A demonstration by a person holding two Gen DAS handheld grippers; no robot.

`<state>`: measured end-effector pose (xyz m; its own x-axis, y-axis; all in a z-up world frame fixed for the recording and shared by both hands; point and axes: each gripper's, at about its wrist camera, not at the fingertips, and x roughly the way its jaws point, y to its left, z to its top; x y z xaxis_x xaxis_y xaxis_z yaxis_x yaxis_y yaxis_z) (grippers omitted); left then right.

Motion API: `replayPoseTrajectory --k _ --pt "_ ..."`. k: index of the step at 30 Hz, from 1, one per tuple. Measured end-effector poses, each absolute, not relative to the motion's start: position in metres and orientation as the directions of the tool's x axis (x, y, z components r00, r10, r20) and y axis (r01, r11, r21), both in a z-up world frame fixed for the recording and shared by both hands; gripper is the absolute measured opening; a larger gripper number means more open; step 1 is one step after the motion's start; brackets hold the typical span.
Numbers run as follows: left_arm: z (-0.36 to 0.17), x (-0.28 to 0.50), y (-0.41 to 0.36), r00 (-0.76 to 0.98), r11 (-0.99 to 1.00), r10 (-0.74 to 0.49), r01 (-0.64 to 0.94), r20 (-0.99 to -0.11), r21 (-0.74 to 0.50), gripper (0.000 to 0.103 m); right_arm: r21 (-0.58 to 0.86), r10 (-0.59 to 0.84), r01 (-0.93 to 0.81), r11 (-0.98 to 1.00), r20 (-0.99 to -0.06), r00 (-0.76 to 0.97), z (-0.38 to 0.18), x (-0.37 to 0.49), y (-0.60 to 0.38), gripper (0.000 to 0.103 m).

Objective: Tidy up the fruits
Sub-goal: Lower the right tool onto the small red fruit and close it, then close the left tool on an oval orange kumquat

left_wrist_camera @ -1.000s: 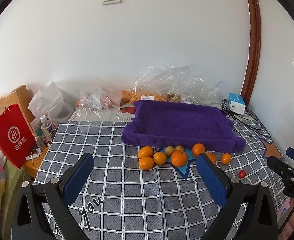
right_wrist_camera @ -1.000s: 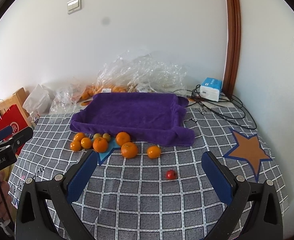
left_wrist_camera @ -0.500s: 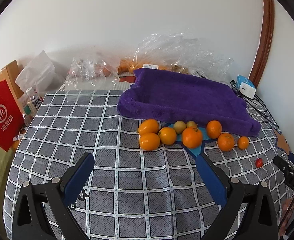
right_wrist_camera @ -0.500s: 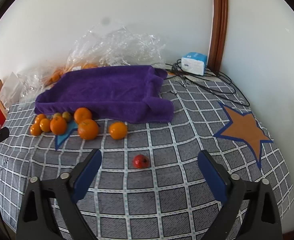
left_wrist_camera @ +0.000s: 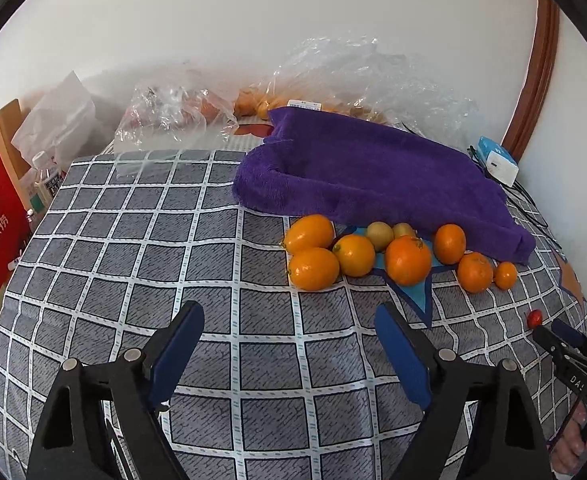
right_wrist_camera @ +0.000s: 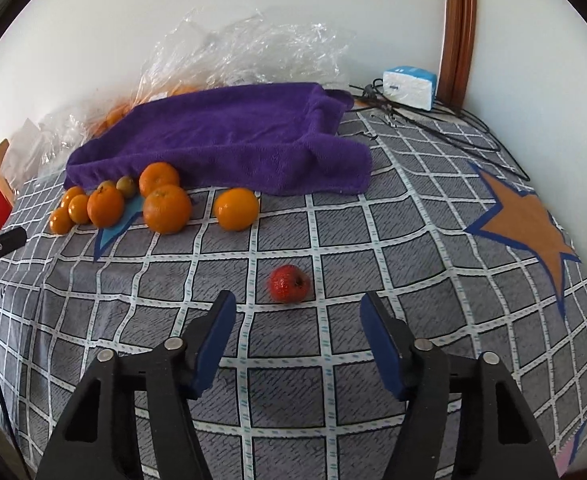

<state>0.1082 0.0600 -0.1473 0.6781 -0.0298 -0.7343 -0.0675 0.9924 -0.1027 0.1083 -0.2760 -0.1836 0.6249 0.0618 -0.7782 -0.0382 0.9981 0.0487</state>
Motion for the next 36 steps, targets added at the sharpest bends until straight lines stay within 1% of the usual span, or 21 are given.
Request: replayPoseTrajectory --k 1,3,5,8,10,13,18,22,23,27,32,36 --pt "-0.149 0.11 0.061 0.676 0.992 -0.039 -0.063 -0.736 -0.11 0.086 0.05 0.061 -0.035 0.998 -0.78 0.622 -0.186 0.11 -0.274 0.056" --pt "-0.151 0.113 0.063 0.672 0.991 -0.06 -0.052 -0.738 -0.127 0.084 0.058 0.065 -0.031 0.998 -0.786 0.615 -0.191 0.116 -0.273 0.048" --pt "-0.153 0.116 0.065 0.668 0.99 -0.076 -0.04 -0.74 -0.138 0.082 0.048 0.049 -0.018 0.999 -0.794 0.606 -0.196 0.123 -0.271 0.042" --pt "-0.155 0.122 0.069 0.664 0.987 -0.109 -0.014 -0.74 -0.158 0.076 0.032 0.041 -0.026 0.999 -0.79 0.612 -0.196 0.125 -0.268 0.024" --pt "-0.156 0.129 0.071 0.656 0.984 -0.135 -0.002 -0.742 -0.18 0.07 0.04 0.049 -0.029 0.999 -0.791 0.609 -0.196 0.125 -0.267 0.024" --pt "-0.159 0.141 0.071 0.641 0.977 -0.17 0.012 -0.749 -0.212 0.066 0.046 0.054 -0.028 0.999 -0.794 0.606 -0.192 0.126 -0.264 0.024" --pt "-0.169 0.158 0.063 0.601 0.979 -0.18 0.03 -0.779 -0.203 0.057 0.069 0.067 -0.021 0.997 -0.772 0.632 -0.178 0.125 -0.255 0.024" --pt "-0.179 0.167 0.058 0.566 0.976 -0.199 0.038 -0.8 -0.216 0.045 0.08 0.073 -0.018 0.997 -0.762 0.644 -0.168 0.125 -0.246 0.024" --pt "-0.179 0.167 0.057 0.576 0.976 -0.196 0.037 -0.793 -0.215 0.045 0.084 0.074 -0.016 0.996 -0.763 0.642 -0.167 0.126 -0.244 0.024" --pt "-0.181 0.169 0.053 0.584 0.977 -0.188 0.033 -0.789 -0.209 0.037 0.087 0.07 -0.005 0.996 -0.763 0.642 -0.163 0.13 -0.237 0.024" --pt "-0.183 0.172 0.045 0.591 0.98 -0.192 0.069 -0.784 -0.187 0.036 0.081 0.053 0.016 0.997 -0.768 0.639 -0.163 0.13 -0.23 0.024" --pt "-0.182 0.168 0.051 0.574 0.97 -0.233 0.084 -0.785 -0.227 0.036 0.067 0.037 0.024 0.997 -0.773 0.634 -0.163 0.128 -0.225 0.024"
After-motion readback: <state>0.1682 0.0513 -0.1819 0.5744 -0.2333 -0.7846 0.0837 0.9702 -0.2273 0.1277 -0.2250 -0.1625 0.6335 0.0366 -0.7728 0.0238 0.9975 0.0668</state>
